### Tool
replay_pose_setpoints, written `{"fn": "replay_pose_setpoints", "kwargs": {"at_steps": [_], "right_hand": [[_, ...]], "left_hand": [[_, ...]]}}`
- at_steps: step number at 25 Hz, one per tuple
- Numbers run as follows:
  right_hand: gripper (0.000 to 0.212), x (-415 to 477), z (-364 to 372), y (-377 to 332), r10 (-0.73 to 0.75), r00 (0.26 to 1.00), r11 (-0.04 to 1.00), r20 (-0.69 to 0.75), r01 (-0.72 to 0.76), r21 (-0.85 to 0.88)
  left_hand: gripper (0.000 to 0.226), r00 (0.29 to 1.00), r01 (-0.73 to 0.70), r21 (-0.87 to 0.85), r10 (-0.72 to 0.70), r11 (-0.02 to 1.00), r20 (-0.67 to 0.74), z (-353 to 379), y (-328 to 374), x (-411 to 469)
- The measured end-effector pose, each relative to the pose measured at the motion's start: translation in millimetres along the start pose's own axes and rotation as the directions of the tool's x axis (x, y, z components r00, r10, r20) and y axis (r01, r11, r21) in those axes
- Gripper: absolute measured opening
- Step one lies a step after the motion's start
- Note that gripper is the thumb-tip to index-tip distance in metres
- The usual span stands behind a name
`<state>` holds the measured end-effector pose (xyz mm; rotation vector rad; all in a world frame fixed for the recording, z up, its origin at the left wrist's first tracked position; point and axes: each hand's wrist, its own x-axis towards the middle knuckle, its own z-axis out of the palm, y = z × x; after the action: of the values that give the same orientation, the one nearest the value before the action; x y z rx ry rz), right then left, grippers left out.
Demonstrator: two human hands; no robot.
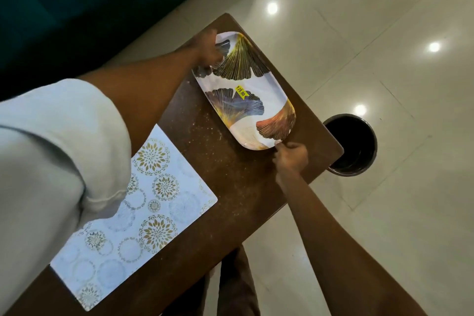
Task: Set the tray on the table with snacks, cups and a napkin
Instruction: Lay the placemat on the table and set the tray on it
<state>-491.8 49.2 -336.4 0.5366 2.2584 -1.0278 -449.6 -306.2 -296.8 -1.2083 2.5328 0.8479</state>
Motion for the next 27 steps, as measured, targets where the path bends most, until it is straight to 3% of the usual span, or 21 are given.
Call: {"fn": "replay_pose_setpoints", "kwargs": {"at_steps": [3, 6, 9, 12, 14, 16, 18, 21, 23, 27], "right_hand": [[0.03, -1, 8, -3, -0.037, 0.999, 0.999, 0.034, 0.037, 0.0], [0.026, -3, 8, -7, -0.065, 0.997, 0.997, 0.042, 0.063, 0.054], [0.028, -12, -1, -12, -0.11, 0.992, 0.982, 0.055, 0.1, 0.159], [0.032, -19, -1, -10, -0.182, 0.975, 0.97, 0.124, 0.158, 0.182], [0.033, -33, 8, -11, -0.24, 0.946, 0.967, 0.217, 0.213, 0.141], [0.031, -56, 27, -9, -0.301, 0.888, 0.953, 0.347, 0.297, 0.065], [0.031, -80, 48, -5, -0.35, 0.808, 0.912, 0.475, 0.41, -0.025], [0.031, -123, 83, 8, -0.345, 0.675, 0.845, 0.652, 0.526, -0.097], [0.028, -152, 101, 18, -0.284, 0.597, 0.818, 0.75, 0.559, -0.135], [0.028, -185, 122, 39, -0.193, 0.568, 0.783, 0.8, 0.58, -0.223]], "left_hand": [[0.047, 0.999, -0.029, -0.008, 0.029, 1.0, -0.027, 8, 4, 20], [0.038, 0.995, 0.053, -0.059, -0.058, 0.997, -0.078, 7, -1, 23], [0.029, 0.971, 0.093, -0.152, -0.124, 0.984, -0.205, -2, -23, -12], [0.025, 0.927, 0.148, -0.349, -0.253, 0.925, -0.278, -9, -78, -84], [0.018, 0.841, 0.239, -0.54, -0.45, 0.807, -0.301, -4, -124, -145], [0.015, 0.723, 0.278, -0.74, -0.641, 0.612, -0.259, 7, -165, -218], [0.022, 0.631, 0.326, -0.813, -0.752, 0.483, -0.194, 31, -210, -289], [0.005, 0.501, 0.419, -0.846, -0.861, 0.33, -0.088, 71, -278, -402], [0.012, 0.396, 0.423, -0.88, -0.918, 0.214, -0.033, 89, -292, -467], [0.012, 0.332, 0.369, -0.927, -0.941, 0.07, 0.061, 126, -296, -537]]}}
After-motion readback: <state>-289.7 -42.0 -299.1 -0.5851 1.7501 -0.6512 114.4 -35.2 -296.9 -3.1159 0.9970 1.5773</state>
